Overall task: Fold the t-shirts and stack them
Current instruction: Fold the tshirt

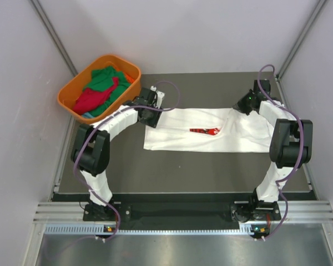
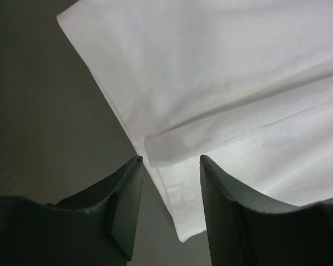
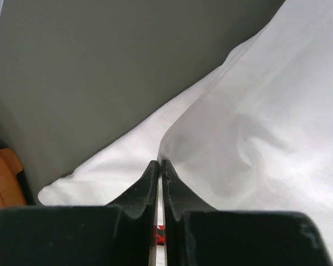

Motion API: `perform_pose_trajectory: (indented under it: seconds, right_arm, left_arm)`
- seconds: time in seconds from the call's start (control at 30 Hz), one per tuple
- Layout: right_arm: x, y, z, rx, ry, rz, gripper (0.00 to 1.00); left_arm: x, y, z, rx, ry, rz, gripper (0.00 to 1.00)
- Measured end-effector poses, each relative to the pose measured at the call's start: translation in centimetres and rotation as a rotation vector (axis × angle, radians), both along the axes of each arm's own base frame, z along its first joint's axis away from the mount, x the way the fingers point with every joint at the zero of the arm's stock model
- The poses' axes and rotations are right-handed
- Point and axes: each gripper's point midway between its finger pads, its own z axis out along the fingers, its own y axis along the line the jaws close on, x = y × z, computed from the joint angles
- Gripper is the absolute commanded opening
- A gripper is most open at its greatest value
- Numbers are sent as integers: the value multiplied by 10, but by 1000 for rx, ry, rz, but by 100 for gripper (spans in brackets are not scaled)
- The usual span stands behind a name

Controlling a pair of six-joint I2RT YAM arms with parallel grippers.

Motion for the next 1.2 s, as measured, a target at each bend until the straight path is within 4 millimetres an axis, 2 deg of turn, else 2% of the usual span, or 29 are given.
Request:
perform_pose_trajectory:
  seconds: [0.23,0.37,0.53,0.73,0.93,1.2]
  right_arm:
    - [-2,-2,-3,10,3,0,0]
    - [-4,-3,-5,16,10,-1,0]
    - [-3,-7,-5,18,8,-7,0]
    - [-4,-9,-7,18,6,-11,0]
    - [-4,-8,-8,19,5,-9,0]
    - [-4,-8,-8,19,3,-8,0]
  left_arm:
    - [12,4,-17,94,3,-85,48]
    - [14,7,-23,129,8,-119,45]
    - [12,8,-29,150,22,-156,46]
    - [8,4,-27,139,39,-199,50]
    - [8,-2,-19,115,42,-229,49]
    - [5,1,-16,146,81,-250,45]
